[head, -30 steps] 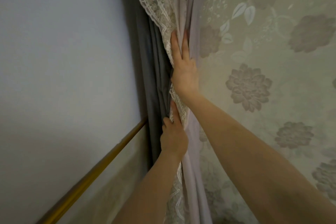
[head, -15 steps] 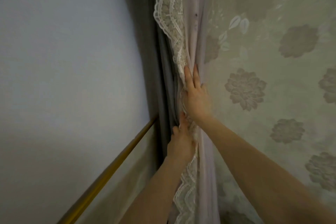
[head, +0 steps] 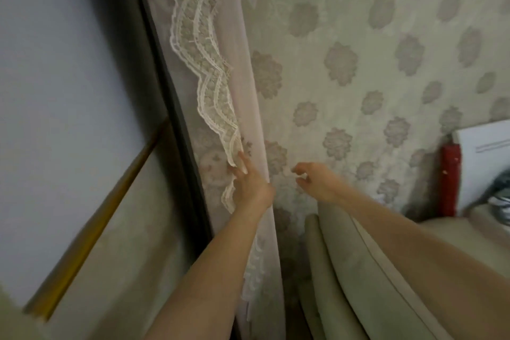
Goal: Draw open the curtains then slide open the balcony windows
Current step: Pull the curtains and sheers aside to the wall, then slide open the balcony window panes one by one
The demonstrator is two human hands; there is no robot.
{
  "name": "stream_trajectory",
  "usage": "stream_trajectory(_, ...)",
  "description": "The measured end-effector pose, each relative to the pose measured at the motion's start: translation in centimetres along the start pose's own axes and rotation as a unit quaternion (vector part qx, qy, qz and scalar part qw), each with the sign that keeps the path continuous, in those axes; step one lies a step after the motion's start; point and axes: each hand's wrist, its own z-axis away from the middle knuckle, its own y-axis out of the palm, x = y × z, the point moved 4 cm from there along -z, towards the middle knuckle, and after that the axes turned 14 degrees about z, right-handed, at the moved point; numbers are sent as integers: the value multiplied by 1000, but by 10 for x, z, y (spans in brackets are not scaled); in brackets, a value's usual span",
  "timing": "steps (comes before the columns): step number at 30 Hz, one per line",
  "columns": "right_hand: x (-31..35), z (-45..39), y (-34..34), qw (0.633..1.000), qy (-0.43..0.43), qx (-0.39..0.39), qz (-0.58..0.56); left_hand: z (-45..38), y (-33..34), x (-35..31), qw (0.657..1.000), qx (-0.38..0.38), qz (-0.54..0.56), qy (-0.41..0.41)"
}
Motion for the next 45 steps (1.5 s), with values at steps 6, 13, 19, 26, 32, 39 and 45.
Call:
stream_trajectory(6, -92, 164, -21, 987, 122, 91, 42, 96, 76, -54, 949, 272, -111, 115)
stream_trajectory(13, -197, 391, -70, 937, 318, 118, 84, 242, 157, -160, 851, 382, -183, 309)
stream_trajectory(19, -245, 668, -114, 854, 497, 109, 109, 463, 242, -249, 705, 492, -215, 463)
stream_trajectory(26, -222, 987, -127, 745, 656, 94, 77, 783, 277, -289, 535, 560, -192, 603)
stream_trajectory(32, -149, 1194, -126, 623, 780, 42, 30, 1008, 287, -279, 371, 601, -200, 679)
stream_trajectory(39, -15, 1376, -110, 432, 901, -7, -21, 1245, 249, -260, 182, 624, -192, 735)
stream_trajectory(45, 123, 1460, -87, 239, 968, -34, -71, 1403, 170, -224, -3, 588, -168, 791)
